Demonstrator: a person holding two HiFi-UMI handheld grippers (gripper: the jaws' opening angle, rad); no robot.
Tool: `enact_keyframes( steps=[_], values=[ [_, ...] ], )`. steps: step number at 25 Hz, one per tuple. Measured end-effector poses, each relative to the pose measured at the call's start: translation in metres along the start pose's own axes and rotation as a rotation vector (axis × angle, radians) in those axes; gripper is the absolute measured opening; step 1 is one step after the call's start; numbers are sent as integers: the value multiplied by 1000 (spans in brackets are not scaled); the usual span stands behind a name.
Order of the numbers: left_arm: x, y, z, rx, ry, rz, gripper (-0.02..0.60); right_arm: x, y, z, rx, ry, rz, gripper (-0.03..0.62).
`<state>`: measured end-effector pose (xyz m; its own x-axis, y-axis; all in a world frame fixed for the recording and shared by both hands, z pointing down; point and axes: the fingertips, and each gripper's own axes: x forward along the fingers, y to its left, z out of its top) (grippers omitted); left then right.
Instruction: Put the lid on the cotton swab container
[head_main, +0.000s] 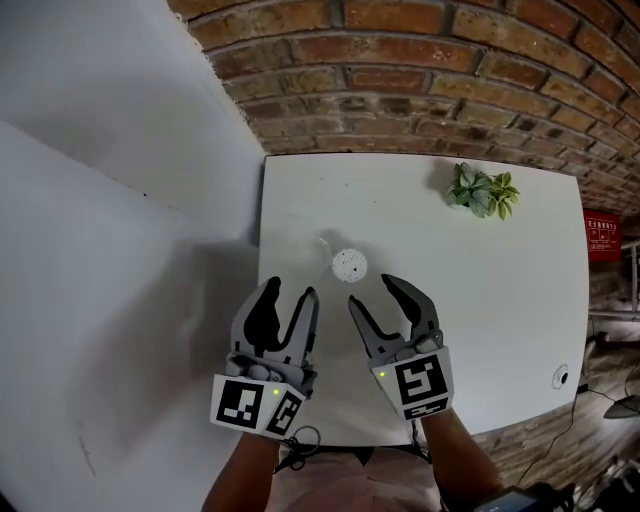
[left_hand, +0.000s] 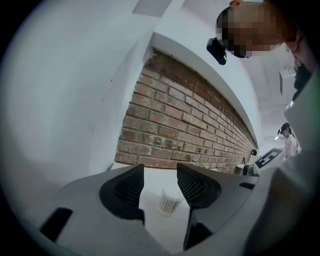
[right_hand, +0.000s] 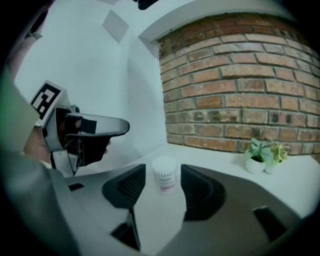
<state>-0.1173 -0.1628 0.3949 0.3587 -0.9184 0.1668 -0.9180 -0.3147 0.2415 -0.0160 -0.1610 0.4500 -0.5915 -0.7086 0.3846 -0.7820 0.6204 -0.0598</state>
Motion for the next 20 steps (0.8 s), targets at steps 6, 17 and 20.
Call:
enact_keyframes(
  steps=[6, 17, 20],
  values=[
    [27, 19, -37, -54, 47, -32, 292, 36, -1, -37, -9, 83, 28, 236],
    [60, 19, -67, -131, 99, -156, 442, 50, -1, -54, -68, 195, 8, 198],
    [61, 7, -58, -135, 80, -208, 442, 50, 2, -55, -74, 201, 16, 193]
  ],
)
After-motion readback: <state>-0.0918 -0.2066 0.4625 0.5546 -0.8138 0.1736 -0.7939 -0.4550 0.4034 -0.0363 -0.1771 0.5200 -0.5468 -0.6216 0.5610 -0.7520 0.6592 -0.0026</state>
